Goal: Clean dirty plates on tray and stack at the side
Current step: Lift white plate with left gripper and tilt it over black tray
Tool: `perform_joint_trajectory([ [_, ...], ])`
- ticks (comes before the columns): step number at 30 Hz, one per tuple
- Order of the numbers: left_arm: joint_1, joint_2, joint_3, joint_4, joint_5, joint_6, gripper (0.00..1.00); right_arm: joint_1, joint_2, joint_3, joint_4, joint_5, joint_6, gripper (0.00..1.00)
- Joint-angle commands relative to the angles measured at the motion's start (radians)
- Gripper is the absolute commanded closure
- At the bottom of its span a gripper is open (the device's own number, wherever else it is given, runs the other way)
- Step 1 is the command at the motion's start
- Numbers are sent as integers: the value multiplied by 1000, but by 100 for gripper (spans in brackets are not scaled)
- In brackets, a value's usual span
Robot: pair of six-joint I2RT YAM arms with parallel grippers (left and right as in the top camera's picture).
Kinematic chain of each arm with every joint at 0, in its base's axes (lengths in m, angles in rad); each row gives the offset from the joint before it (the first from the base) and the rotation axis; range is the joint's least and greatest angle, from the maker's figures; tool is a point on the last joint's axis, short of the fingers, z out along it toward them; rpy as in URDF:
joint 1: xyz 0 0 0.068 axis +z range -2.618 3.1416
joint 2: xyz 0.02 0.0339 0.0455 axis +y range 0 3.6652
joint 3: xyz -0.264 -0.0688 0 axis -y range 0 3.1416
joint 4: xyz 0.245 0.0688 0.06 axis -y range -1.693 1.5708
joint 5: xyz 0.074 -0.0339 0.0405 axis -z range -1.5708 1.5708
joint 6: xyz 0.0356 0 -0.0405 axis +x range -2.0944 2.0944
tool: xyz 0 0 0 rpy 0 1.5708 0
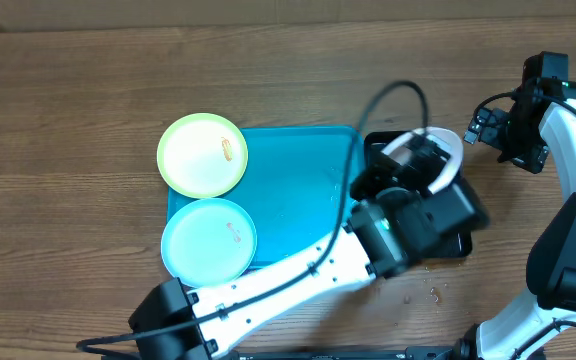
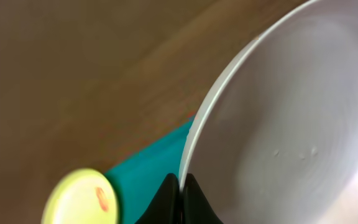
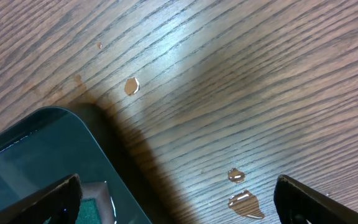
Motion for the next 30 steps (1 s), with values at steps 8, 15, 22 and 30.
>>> perform_joint_trajectory([
  [8,-120,14,29,101,-312,266,96,-5,-16,17,6,-1,8,0],
  [15,-154,14,29,139,-329,323,96,-5,-16,17,6,-1,7,0],
  [22,-156,14,29,141,-328,322,96,-5,-16,17,6,-1,7,0],
  [30,-138,14,29,135,-293,214,96,-5,-16,17,6,-1,8,0],
])
